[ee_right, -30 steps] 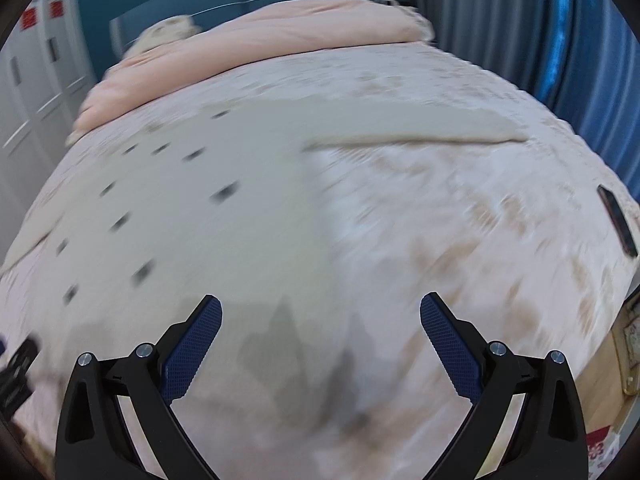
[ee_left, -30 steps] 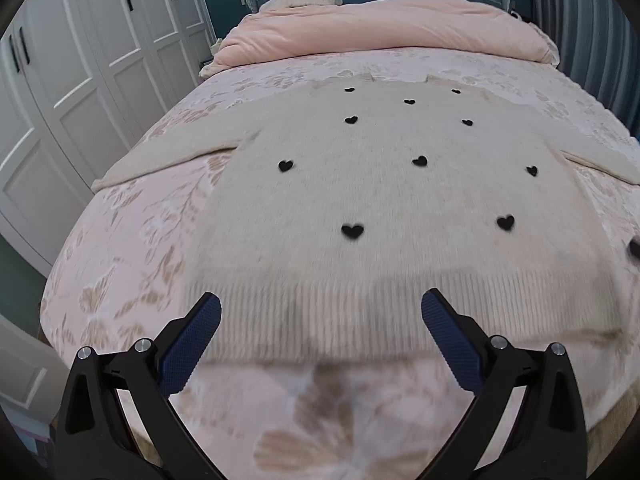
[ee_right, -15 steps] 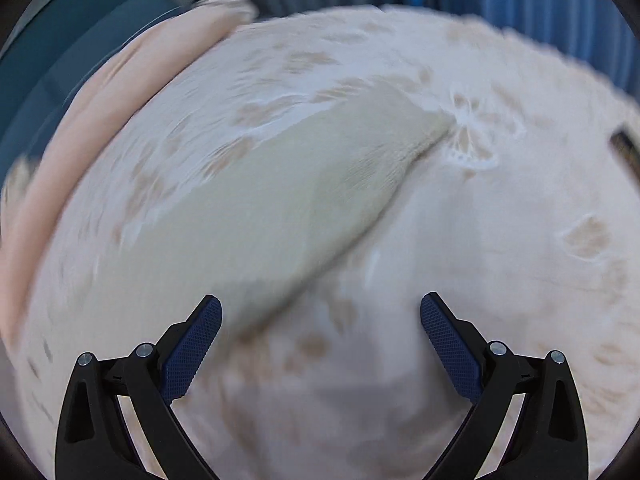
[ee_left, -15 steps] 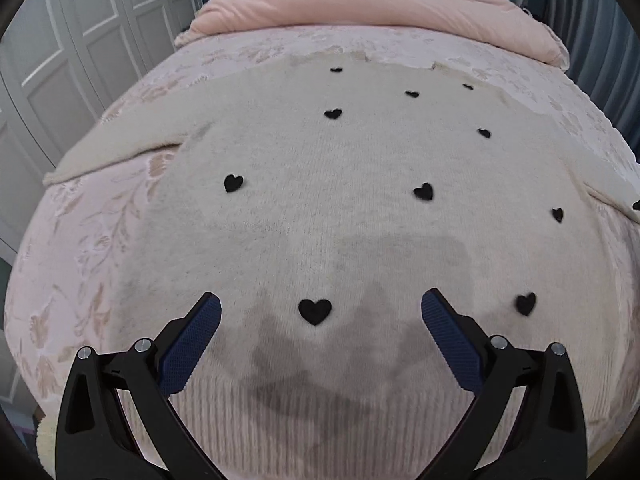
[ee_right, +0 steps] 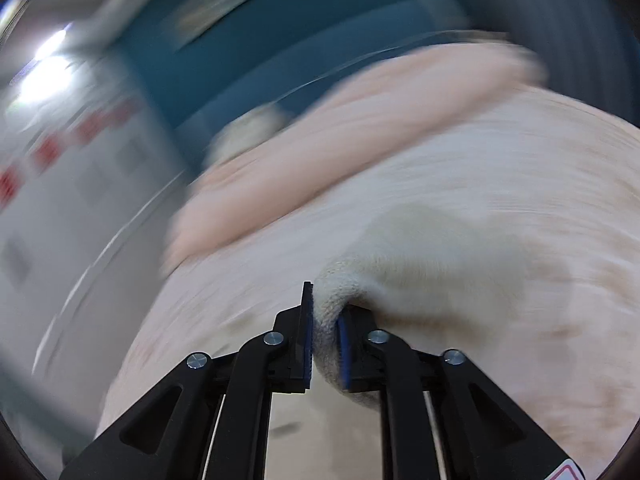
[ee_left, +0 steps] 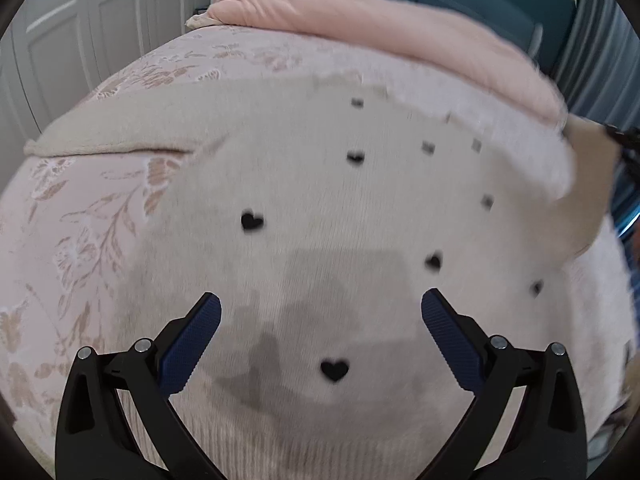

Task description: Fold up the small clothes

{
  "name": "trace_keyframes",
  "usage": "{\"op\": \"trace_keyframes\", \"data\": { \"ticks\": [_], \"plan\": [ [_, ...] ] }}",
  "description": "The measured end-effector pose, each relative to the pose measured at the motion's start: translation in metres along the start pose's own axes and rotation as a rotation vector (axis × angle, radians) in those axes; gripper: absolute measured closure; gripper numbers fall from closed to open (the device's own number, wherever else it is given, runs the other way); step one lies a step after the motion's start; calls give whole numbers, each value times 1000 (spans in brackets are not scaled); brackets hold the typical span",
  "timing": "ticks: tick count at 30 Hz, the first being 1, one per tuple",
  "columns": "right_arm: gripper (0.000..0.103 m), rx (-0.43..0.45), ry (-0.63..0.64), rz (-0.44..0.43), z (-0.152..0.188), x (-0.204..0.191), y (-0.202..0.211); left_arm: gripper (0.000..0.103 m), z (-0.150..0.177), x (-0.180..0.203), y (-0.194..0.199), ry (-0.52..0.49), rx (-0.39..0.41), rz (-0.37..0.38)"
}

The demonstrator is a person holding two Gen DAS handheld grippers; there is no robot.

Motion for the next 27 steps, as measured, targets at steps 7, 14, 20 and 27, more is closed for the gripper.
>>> {"op": "trace_keyframes", "data": {
  "ticks": [7, 14, 20, 27],
  "plan": [
    [63, -190, 98, -11, 133, -80, -72, 5, -52, -14, -27, 164, -39, 191],
    [53, -225, -143, 154, 183, 29, -37, 5, -114, -4, -99, 214, -63, 246],
    [45, -196, -324, 175, 171, 94, -23, 6, -156, -9, -183, 398, -128, 249],
    [66, -152, -416, 145, 149, 104, -51, 94, -185, -6, -181, 391, -63, 269]
  ]
}}
Point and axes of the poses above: each gripper's, at about its wrist camera, not at the fingertips, and y roughly against the way its jaws point, x to its right, z to its underside, the point moved 7 cm from there along -y, roughly the way its jaws point, and after that the axes turned 6 degrees about -y, right-handed, at the moved point
